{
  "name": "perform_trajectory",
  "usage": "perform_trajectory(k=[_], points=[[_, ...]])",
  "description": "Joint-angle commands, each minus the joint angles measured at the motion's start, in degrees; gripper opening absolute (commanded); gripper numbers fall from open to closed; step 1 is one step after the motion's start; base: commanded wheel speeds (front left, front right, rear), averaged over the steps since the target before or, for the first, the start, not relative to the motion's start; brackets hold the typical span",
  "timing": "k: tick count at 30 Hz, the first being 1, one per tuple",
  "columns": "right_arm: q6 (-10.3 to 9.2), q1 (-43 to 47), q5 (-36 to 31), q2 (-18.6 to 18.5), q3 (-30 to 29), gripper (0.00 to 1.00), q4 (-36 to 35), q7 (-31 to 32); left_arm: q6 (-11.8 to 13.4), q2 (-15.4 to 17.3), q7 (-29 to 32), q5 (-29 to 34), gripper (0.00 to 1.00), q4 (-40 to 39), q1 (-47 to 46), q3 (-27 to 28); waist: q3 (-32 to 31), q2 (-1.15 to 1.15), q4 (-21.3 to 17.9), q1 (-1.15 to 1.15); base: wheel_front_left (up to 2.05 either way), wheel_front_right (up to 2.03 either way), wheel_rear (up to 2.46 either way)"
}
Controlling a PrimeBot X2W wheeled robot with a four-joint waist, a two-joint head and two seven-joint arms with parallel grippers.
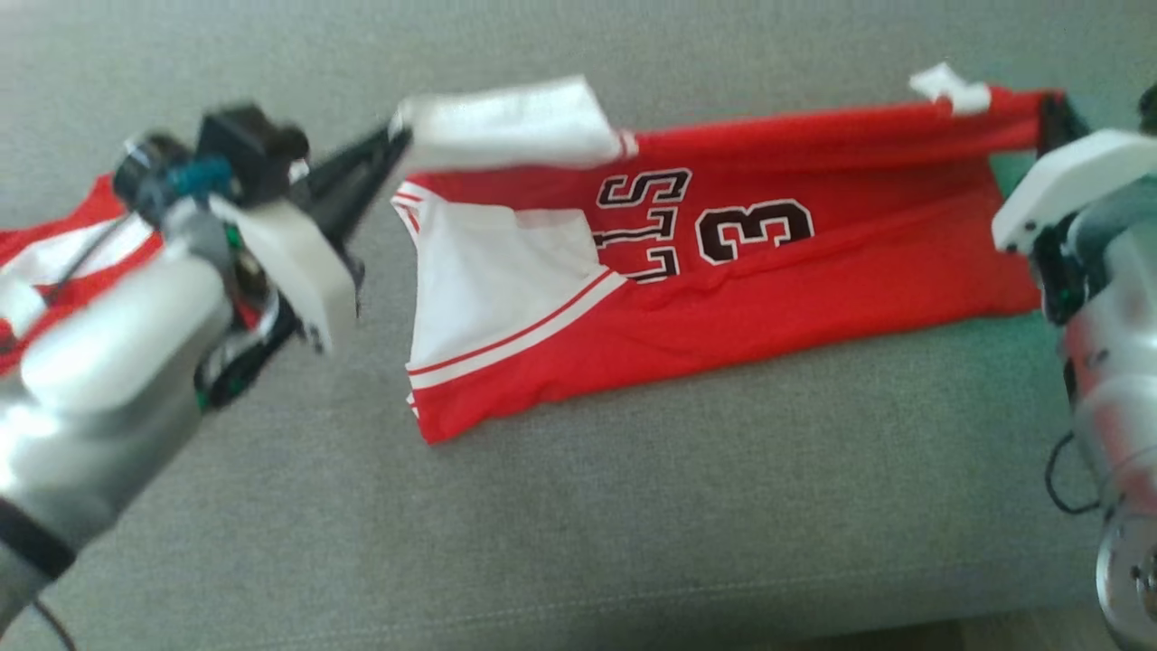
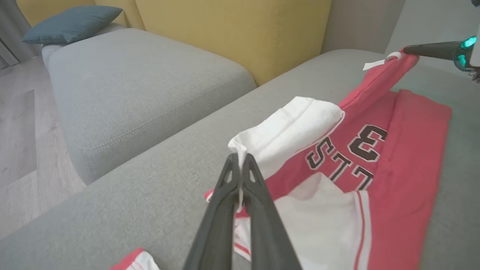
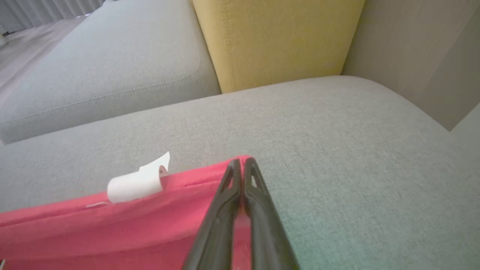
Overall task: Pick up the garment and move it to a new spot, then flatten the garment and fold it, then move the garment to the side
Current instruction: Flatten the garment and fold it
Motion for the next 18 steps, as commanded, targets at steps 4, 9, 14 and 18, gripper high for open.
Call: perform_trajectory(k=[4, 9, 14, 18], points=[[0.18, 1.3, 1.6, -1.7, 3.3, 0.00, -0.5, 2.7, 2.2, 4.6, 1.6, 1.9, 0.00, -5.3, 1.4, 0.9, -2.2, -0.01, 0.6, 0.00, 0.00, 0.00, 0.00], [0.18, 3.6, 3.8, -3.0, 6.1, 0.00, 0.2, 6.6, 3.7, 5.5, 3.3, 2.0, 0.00, -9.4, 5.4, 0.1, -3.4, -0.01, 0.9, 0.00, 0.00, 0.00, 0.00], [0.18, 5.2, 5.3, -3.6, 9.4, 0.00, 0.2, 9.8, 4.6, 5.8, 4.5, 2.4, 0.00, -11.7, 8.0, -0.3, -4.1, -0.01, 0.6, 0.00, 0.00, 0.00, 0.00], [0.18, 6.0, 5.9, -4.0, 11.4, 0.00, -0.1, 11.4, 4.7, 5.8, 5.3, 2.6, 0.00, -12.6, 9.1, -0.6, -4.5, -0.01, 0.4, 0.00, 0.00, 0.00, 0.00]])
